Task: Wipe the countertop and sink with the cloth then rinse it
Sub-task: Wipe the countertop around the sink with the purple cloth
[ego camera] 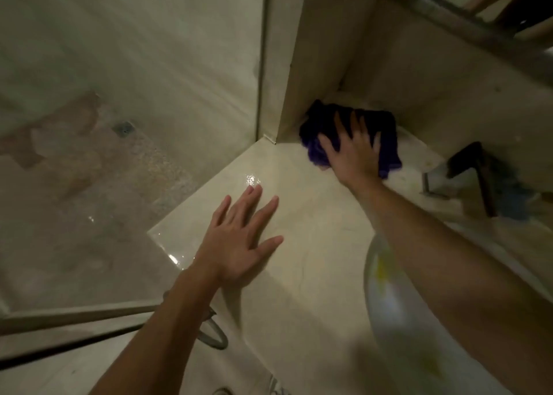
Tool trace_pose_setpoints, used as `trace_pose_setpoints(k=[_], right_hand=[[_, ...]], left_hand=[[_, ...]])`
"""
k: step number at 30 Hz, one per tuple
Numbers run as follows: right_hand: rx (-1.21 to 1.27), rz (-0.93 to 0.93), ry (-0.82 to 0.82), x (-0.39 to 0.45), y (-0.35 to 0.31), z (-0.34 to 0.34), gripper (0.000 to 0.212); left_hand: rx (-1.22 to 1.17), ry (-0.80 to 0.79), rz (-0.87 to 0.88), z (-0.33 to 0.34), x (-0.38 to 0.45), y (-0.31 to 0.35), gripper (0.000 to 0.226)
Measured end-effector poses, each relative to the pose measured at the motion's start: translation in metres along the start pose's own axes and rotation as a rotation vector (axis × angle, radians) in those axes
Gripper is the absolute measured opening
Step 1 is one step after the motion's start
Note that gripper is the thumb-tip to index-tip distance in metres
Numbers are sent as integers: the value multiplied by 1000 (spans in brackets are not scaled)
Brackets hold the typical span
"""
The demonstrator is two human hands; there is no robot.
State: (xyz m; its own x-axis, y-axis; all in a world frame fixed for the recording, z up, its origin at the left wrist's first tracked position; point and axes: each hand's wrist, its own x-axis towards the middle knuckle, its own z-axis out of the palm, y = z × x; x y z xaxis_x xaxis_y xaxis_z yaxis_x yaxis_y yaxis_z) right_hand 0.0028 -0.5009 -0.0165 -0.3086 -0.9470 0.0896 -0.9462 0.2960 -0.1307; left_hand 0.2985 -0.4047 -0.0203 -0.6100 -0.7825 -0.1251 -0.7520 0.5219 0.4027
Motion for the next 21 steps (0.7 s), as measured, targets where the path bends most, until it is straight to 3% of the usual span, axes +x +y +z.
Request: trace_pose_setpoints(k=[8, 15, 21], right_hand=[[4, -58, -93, -193, 4, -22, 84], [-12, -64, -83, -150, 17, -15, 81], [-54, -102, -108, -43, 39, -11, 82]], left_hand=[[-10, -87, -9, -10, 1, 3, 78], [25, 22, -33, -6, -3, 14, 72], [60, 97, -39, -1, -6, 20, 65]])
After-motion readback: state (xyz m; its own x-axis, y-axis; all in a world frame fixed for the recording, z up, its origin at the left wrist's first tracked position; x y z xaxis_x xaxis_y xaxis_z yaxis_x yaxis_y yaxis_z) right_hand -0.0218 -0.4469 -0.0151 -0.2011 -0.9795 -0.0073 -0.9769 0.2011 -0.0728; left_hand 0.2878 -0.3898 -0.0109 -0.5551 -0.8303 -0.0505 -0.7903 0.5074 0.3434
